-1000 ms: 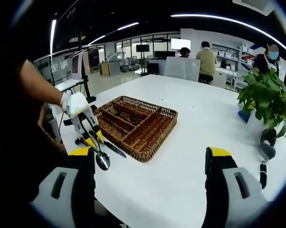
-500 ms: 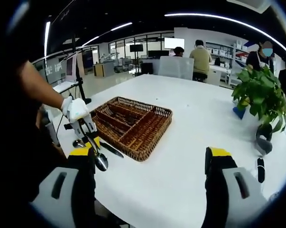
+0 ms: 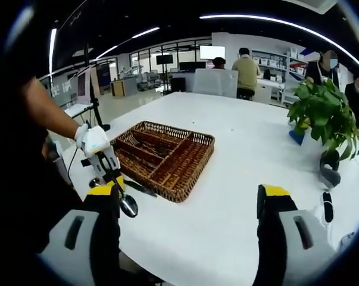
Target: Arrange the knives, forks, and spoons in their matching storage slots by inserting each utensil handle-first until every utensil is classified and aligned in the correct compartment
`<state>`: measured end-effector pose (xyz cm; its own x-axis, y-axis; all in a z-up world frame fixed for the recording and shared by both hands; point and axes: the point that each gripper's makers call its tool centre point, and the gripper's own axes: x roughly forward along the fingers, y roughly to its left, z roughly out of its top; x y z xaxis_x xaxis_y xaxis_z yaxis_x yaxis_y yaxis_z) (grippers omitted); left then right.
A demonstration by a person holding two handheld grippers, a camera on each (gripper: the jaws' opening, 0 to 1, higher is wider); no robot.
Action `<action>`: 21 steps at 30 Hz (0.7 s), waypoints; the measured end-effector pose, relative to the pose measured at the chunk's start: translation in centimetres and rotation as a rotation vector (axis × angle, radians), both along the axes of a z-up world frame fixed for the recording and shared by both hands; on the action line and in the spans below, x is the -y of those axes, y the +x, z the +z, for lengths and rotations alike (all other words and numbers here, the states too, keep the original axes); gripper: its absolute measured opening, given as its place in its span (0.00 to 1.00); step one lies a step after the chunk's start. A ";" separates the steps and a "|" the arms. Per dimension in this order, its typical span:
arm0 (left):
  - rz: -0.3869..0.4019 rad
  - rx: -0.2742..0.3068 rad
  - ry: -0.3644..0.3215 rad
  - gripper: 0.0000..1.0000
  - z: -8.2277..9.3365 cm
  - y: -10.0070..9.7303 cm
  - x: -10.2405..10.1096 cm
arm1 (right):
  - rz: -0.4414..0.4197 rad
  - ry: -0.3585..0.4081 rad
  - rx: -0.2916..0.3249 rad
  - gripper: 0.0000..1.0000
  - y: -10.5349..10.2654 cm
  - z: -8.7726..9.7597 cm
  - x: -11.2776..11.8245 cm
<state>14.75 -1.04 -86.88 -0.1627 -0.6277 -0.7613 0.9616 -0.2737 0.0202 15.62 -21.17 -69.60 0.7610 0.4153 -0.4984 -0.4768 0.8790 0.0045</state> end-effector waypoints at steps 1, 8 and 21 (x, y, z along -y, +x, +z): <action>0.005 0.006 -0.001 0.02 0.0 0.1 0.1 | -0.001 0.001 0.001 0.99 0.1 0.1 -0.1; 0.045 -0.006 0.027 0.01 0.2 0.7 0.2 | -0.001 -0.003 0.006 0.98 0.7 0.4 0.2; 0.126 0.023 -0.004 0.01 3.2 1.7 1.0 | 0.029 0.008 0.017 0.98 1.1 0.6 -0.1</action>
<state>16.42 -2.01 -83.67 -0.0648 -0.6449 -0.7615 0.9877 -0.1502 0.0432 16.70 -21.10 -69.05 0.7571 0.4410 -0.4819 -0.5021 0.8648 0.0026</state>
